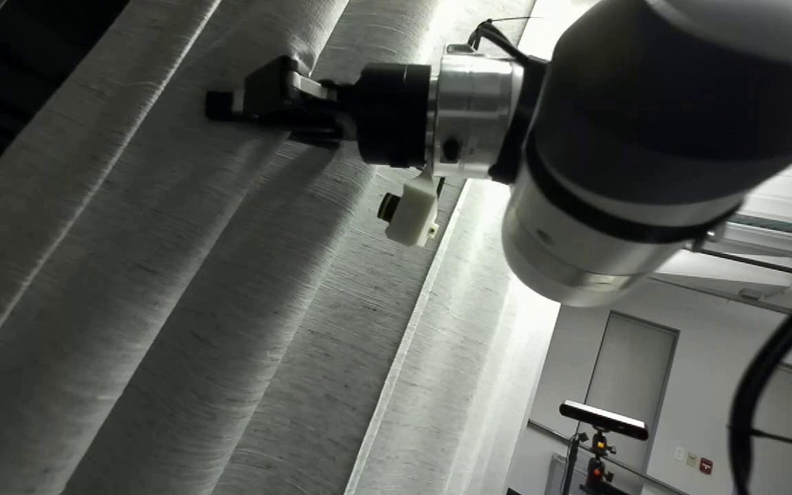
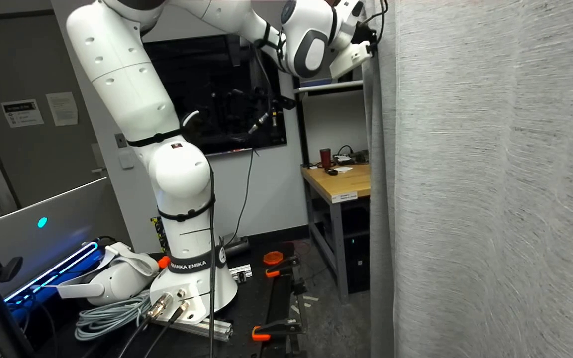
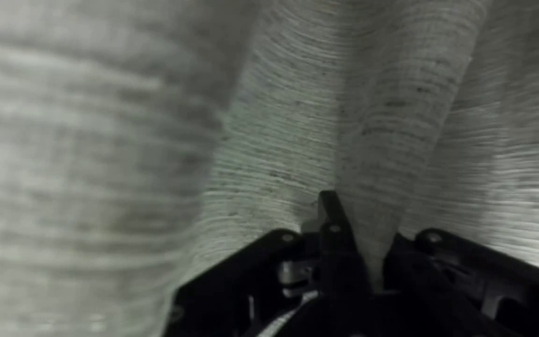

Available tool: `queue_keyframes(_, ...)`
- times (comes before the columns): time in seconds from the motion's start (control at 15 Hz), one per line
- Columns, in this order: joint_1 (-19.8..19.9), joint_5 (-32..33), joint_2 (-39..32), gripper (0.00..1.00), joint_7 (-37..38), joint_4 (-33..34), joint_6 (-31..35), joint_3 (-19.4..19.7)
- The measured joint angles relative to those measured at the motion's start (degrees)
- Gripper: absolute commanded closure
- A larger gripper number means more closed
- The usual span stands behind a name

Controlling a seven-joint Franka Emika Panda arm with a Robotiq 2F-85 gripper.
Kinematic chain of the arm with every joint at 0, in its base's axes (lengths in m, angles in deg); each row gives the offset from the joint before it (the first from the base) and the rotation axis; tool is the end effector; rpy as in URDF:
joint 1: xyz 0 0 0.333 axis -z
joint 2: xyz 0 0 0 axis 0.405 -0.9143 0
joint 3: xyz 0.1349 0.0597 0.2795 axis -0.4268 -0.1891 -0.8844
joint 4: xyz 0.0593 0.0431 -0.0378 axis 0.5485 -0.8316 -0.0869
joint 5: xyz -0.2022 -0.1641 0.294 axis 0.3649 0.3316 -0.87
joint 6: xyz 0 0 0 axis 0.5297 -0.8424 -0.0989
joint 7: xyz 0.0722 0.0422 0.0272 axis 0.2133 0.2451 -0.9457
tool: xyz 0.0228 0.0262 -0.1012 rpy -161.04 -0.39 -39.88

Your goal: Move the curtain to the right

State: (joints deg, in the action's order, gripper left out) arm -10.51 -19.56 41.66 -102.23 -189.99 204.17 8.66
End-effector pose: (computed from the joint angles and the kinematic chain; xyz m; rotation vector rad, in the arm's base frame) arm 0.4246 0.2733 0.5915 -2.1930 -0.9586 -1.7551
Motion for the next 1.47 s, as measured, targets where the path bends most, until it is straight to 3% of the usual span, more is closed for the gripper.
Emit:
queue_keyframes(0.13,7.6,6.5,-2.7,1.0,2.9,4.7,-2.7,-0.3)
queue_keyframes(0.53,24.4,10.0,-12.2,1.0,-0.7,17.4,-4.5,3.0)
queue_keyframes(0.73,30.8,16.8,-15.2,1.0,1.0,22.7,-4.2,6.7)
queue_keyframes(1.07,41.1,27.0,-18.3,1.0,4.0,25.9,-2.6,13.1)
queue_keyframes(1.47,48.3,28.1,-21.0,1.0,2.7,27.4,-1.5,25.1)
